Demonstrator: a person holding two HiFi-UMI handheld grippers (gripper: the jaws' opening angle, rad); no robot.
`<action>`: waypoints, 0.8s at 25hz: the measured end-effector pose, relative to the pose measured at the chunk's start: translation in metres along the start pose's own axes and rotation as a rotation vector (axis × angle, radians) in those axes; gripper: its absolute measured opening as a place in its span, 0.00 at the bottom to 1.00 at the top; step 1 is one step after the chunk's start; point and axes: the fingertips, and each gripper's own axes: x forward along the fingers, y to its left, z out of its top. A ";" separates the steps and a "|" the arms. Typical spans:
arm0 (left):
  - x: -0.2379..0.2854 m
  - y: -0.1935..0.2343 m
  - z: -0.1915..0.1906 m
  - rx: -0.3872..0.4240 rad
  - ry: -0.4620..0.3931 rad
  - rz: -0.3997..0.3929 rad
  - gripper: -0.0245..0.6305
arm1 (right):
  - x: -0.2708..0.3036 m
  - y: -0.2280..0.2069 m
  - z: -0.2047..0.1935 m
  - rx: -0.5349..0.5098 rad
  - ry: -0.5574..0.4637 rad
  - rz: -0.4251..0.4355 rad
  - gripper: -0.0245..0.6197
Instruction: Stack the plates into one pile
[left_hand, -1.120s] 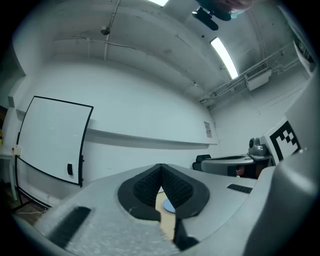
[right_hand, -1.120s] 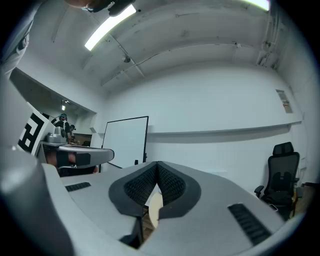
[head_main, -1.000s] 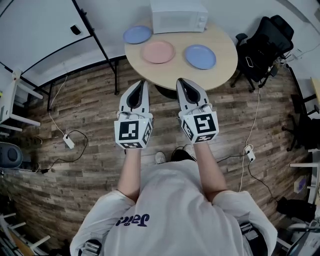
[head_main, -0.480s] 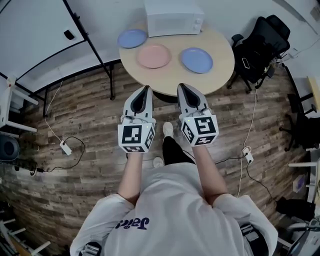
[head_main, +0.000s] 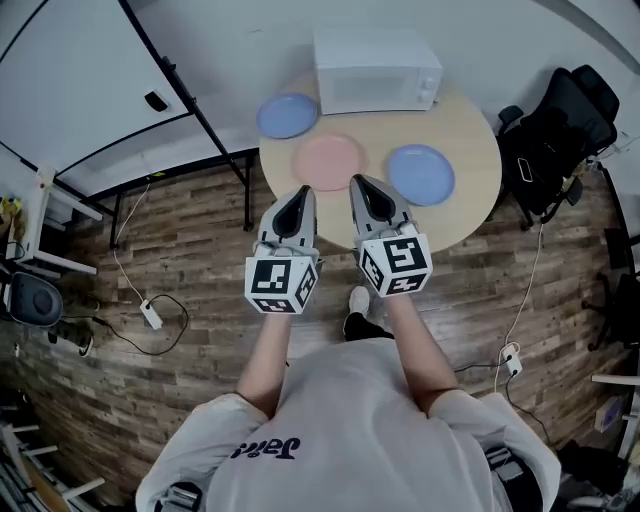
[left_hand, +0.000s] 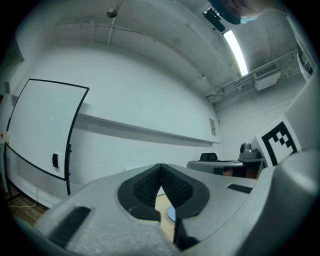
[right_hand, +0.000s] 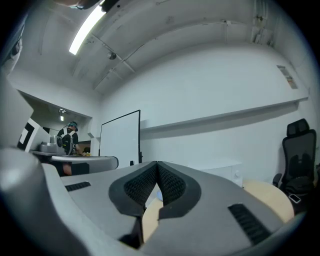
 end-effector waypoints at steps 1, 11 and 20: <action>0.017 0.002 -0.001 0.004 0.001 0.001 0.06 | 0.014 -0.016 0.001 0.005 -0.005 -0.002 0.06; 0.132 0.036 -0.026 0.050 0.031 0.088 0.06 | 0.101 -0.125 -0.031 0.019 0.078 -0.020 0.06; 0.170 0.063 -0.067 -0.024 0.109 0.131 0.06 | 0.145 -0.147 -0.063 0.026 0.166 0.031 0.07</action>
